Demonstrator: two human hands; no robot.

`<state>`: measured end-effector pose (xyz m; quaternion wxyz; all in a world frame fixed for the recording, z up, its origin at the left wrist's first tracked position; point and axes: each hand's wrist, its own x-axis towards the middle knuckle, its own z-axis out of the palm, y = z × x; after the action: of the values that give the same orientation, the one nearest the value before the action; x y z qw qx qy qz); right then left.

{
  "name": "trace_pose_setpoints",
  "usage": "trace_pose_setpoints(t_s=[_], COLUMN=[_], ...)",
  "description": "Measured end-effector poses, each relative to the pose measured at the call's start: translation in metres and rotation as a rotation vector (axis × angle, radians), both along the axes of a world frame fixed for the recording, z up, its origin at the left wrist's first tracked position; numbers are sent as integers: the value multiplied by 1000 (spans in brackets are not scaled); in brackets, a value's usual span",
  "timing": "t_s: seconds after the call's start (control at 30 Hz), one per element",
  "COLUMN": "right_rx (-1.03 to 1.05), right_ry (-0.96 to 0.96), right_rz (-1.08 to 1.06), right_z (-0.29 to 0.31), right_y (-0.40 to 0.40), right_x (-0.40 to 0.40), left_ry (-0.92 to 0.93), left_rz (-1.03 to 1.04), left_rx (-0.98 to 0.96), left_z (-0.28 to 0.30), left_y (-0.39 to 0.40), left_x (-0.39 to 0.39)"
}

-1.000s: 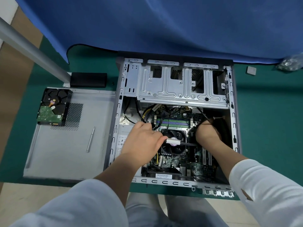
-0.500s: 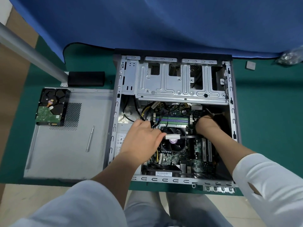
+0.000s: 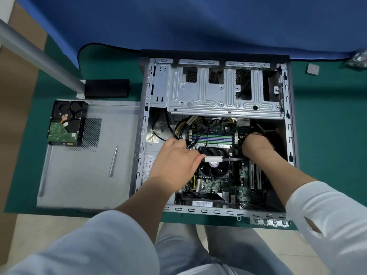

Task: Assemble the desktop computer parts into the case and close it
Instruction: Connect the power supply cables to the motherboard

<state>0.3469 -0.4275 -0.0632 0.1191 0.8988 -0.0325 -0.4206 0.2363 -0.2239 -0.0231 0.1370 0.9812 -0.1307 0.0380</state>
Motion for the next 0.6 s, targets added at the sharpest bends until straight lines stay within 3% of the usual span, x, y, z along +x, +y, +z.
trace_pose_setpoints(t_s=[0.2,0.6], right_rx=[-46,-88], right_ry=[-41,-18], right_rz=[157,198], right_z=[-4,-8], right_y=[0,0], right_x=[-8,-5], left_ry=[29,52], left_rz=[-4,-10], left_rx=[0,39], left_z=[0,0], left_y=[1,0], left_x=[-1,-1])
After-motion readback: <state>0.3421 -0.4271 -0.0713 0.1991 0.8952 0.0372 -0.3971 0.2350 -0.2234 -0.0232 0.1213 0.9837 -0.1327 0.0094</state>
